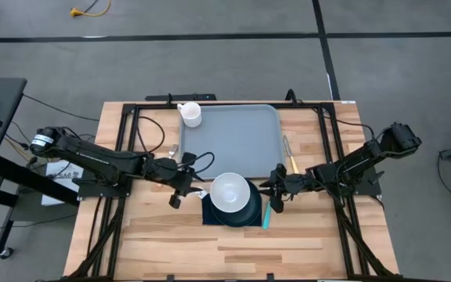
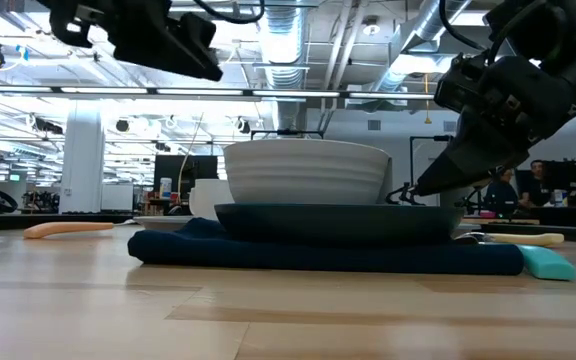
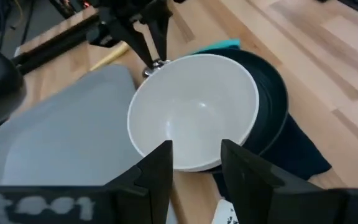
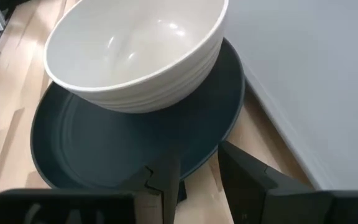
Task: Set up tray
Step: Remove the white bowl from the green plate
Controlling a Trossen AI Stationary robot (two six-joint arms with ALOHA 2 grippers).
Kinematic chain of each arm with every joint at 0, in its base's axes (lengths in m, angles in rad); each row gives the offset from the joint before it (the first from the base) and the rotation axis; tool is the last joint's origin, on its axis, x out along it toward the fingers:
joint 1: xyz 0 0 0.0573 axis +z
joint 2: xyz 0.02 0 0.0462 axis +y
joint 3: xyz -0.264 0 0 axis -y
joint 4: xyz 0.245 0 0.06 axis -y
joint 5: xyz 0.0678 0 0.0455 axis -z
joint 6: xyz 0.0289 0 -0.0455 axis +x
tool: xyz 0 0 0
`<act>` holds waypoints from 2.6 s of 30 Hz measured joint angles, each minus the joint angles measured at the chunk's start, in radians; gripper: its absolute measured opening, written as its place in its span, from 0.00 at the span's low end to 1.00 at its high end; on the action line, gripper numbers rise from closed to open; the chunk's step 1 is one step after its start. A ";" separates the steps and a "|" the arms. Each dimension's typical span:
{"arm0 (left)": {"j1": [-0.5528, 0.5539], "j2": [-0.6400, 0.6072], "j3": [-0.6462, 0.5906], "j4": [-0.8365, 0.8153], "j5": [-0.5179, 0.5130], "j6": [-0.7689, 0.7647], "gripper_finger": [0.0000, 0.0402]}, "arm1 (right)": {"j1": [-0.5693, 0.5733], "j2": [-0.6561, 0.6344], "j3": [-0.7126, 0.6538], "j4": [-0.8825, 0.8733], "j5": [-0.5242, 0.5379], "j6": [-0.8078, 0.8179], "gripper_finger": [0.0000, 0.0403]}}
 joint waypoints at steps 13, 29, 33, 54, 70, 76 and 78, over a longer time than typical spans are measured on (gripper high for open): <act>-0.018 0.301 0.281 -0.285 0.013 0.106 0.31 | 0.000 0.000 -0.001 -0.011 -0.005 0.000 0.25; -0.056 0.428 0.369 -0.376 -0.035 0.306 0.31 | 0.000 0.000 -0.001 -0.040 -0.004 0.001 0.25; -0.055 0.428 0.369 -0.381 -0.030 0.306 0.31 | 0.000 0.000 -0.001 -0.039 -0.005 0.001 0.25; -0.052 0.434 0.368 -0.371 -0.023 0.309 0.31 | 0.000 0.000 -0.001 -0.039 -0.004 0.008 0.25; -0.015 0.510 0.367 -0.338 0.072 0.324 0.31 | 0.000 0.000 0.000 -0.025 -0.004 0.009 0.25; -0.015 0.510 0.378 -0.353 0.049 0.366 0.18 | 0.000 0.000 0.000 -0.025 -0.004 0.009 0.25; -0.015 0.510 0.397 -0.358 0.030 0.372 0.08 | 0.000 0.000 0.000 -0.025 -0.004 0.009 0.25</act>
